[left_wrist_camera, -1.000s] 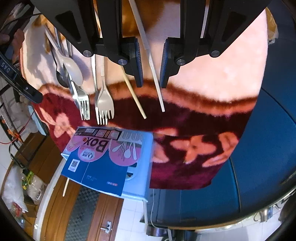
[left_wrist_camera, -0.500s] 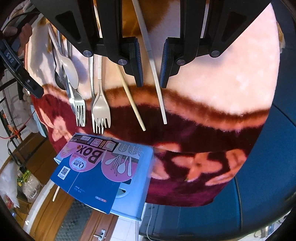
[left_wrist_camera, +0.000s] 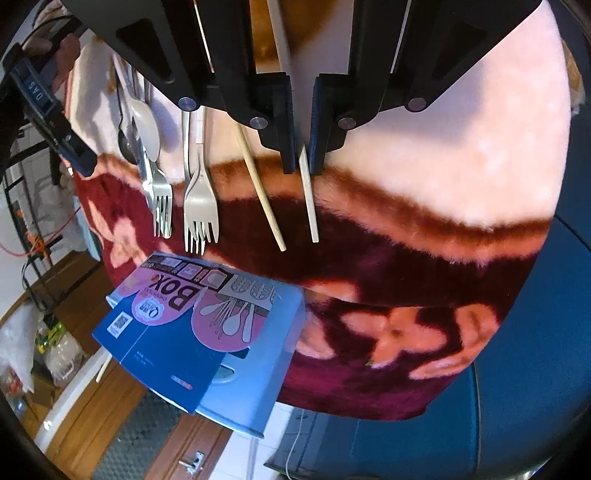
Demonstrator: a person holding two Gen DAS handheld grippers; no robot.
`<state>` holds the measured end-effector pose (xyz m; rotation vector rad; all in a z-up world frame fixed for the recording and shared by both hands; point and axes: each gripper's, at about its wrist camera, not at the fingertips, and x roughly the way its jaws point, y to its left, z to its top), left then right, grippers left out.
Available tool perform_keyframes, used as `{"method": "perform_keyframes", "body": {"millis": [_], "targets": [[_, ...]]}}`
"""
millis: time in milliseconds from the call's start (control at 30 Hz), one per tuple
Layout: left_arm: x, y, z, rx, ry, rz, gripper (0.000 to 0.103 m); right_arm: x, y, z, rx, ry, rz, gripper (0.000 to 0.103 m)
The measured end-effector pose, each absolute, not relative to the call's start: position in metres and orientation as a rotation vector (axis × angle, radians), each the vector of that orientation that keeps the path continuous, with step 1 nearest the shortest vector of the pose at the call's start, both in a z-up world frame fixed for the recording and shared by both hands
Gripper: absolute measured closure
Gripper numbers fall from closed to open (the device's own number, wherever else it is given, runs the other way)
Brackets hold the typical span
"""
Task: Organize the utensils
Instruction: 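Grasp the white plastic spoon with the right tool while the left tool lifts its chopstick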
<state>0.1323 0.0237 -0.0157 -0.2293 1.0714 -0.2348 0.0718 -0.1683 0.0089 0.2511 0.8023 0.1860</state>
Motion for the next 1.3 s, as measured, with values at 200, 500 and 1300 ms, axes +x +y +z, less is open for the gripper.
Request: {"method": "perform_keyframes", "body": {"millis": [200, 500, 1300], "targets": [[0.125, 0.032, -0.013, -0.280, 1.023, -0.260, 0.097, 0.071, -0.159, 0.013, 0.224, 0.811, 0.195, 0.056], [0.100, 0.044, 0.015, -0.278, 0.839, -0.251, 0.099, 0.070, -0.129, 0.017, 0.163, 0.827, 0.240, 0.054], [0.066, 0.085, 0.036, -0.318, 0.642, -0.251, 0.099, 0.082, -0.050, -0.006, -0.099, 0.920, 0.266, 0.056]]}}
